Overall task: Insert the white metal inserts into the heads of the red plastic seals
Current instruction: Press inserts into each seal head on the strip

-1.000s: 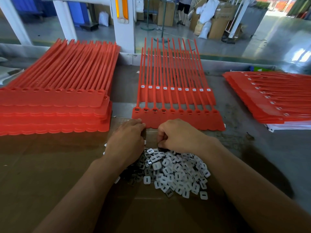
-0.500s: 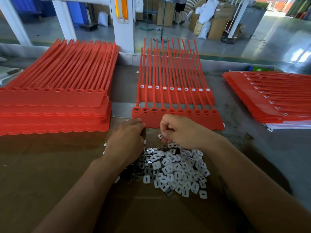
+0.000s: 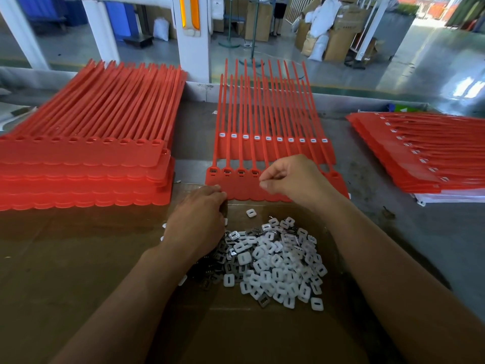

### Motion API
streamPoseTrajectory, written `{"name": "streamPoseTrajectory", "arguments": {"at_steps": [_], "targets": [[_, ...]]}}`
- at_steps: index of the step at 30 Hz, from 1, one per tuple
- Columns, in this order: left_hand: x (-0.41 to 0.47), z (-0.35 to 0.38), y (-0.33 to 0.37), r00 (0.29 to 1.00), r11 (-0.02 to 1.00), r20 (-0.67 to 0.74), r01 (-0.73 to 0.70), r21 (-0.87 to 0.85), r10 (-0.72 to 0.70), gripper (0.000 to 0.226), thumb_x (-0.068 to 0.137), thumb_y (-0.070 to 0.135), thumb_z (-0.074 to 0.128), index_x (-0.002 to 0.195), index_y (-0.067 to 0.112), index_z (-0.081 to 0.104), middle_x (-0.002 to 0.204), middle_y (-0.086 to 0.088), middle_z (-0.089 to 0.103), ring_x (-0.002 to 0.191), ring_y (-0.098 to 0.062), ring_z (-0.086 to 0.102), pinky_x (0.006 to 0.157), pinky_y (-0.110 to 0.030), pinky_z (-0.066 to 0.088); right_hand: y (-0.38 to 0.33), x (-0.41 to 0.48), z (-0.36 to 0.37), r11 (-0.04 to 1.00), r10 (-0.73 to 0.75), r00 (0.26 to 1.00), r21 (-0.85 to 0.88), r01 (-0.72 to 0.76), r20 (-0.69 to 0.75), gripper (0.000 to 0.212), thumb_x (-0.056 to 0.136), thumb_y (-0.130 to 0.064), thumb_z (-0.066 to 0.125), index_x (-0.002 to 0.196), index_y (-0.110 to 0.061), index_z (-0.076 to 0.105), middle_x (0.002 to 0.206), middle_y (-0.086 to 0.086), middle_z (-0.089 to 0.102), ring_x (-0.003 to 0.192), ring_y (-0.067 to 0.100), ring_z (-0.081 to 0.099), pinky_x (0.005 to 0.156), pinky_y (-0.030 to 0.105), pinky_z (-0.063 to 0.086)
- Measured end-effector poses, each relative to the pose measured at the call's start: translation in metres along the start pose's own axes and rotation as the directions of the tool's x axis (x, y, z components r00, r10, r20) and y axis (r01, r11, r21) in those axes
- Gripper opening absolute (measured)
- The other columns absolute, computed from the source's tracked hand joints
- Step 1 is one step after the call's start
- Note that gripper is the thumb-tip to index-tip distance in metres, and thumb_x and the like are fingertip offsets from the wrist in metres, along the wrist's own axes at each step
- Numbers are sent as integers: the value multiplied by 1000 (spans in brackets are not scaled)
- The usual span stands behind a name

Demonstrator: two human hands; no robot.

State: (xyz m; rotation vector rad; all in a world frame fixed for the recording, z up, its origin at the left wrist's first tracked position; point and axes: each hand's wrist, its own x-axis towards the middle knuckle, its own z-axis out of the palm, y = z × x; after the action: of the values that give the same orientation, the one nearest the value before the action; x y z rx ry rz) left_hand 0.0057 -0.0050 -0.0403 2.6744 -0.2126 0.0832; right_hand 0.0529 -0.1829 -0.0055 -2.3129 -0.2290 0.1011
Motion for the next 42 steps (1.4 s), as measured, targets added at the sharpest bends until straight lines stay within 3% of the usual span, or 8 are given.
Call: {"name": "streamPoseTrajectory", "arguments": {"at_steps": [3, 6, 10, 14, 23, 30, 35, 42], "targets": [[0, 0, 0, 1000, 1000, -2, 0, 3, 0, 49, 85, 7, 45, 133, 16, 48, 146, 3, 36, 133, -15, 31, 108, -29, 24, 8, 16, -3, 999, 38, 990, 26, -34, -139, 13, 78, -16, 72, 71, -25, 67, 74, -12, 65, 74, 2, 62, 69, 16, 48], [0, 0, 1, 1000, 1000, -6, 1, 6, -1, 48, 85, 7, 44, 133, 16, 48, 146, 4, 36, 133, -14, 32, 108, -29, 25, 15, 30, -3, 997, 68, 970, 41, -60, -233, 5, 80, -12, 70, 80, -17, 70, 77, -7, 64, 77, 7, 60, 79, 27, 51], [0, 0, 0, 1000, 1000, -8, -2, 19, 2, 49, 85, 7, 45, 133, 17, 48, 146, 5, 36, 133, -13, 31, 107, -27, 25, 22, 41, 3, 991, 135, 969, 15, -135, -205, 13, 85, -10, 63, 95, -12, 71, 98, 6, 70, 89, 15, 62, 86, 35, 52], [1, 0, 0, 1000, 1000, -2, -8, 29, 8, 49, 85, 7, 45, 133, 17, 47, 146, 4, 35, 133, -13, 31, 108, -27, 23, 27, 44, 4, 988, 139, 974, -45, -149, -179, 15, 86, -14, 63, 99, -13, 71, 107, 4, 68, 92, 10, 56, 81, 23, 43], [0, 0, 0, 1000, 1000, -11, -12, 27, 13, 49, 85, 6, 43, 133, 17, 48, 146, 4, 36, 133, -14, 32, 108, -28, 24, 23, 45, 4, 981, 116, 987, -142, -131, -108, 15, 85, -8, 62, 96, -8, 72, 102, 5, 70, 82, 4, 52, 77, 16, 39], [0, 0, 0, 1000, 1000, -5, -8, 24, 8, 49, 85, 6, 43, 133, 17, 48, 146, 3, 36, 133, -15, 32, 108, -29, 24, 25, 46, 7, 982, 190, 956, 24, -189, -225, 14, 74, -7, 74, 87, -13, 72, 95, 2, 68, 87, 9, 56, 77, 19, 40], [1, 1, 0, 1000, 999, -3, -13, 29, 13, 49, 85, 7, 43, 133, 18, 47, 146, 5, 36, 133, -13, 31, 108, -28, 24, 25, 48, 8, 979, 203, 951, 17, -205, -231, 8, 77, -8, 71, 81, -15, 72, 97, 2, 69, 72, 1, 49, 66, 14, 39], [1, 0, 0, 1000, 1000, -1, -4, 24, 4, 49, 86, 7, 43, 133, 17, 47, 146, 4, 35, 134, -14, 30, 109, -29, 23, 25, 48, 8, 980, 197, 952, 11, -200, -235, 7, 78, -10, 70, 79, -16, 72, 94, 0, 69, 65, -4, 45, 72, 19, 38]]}}
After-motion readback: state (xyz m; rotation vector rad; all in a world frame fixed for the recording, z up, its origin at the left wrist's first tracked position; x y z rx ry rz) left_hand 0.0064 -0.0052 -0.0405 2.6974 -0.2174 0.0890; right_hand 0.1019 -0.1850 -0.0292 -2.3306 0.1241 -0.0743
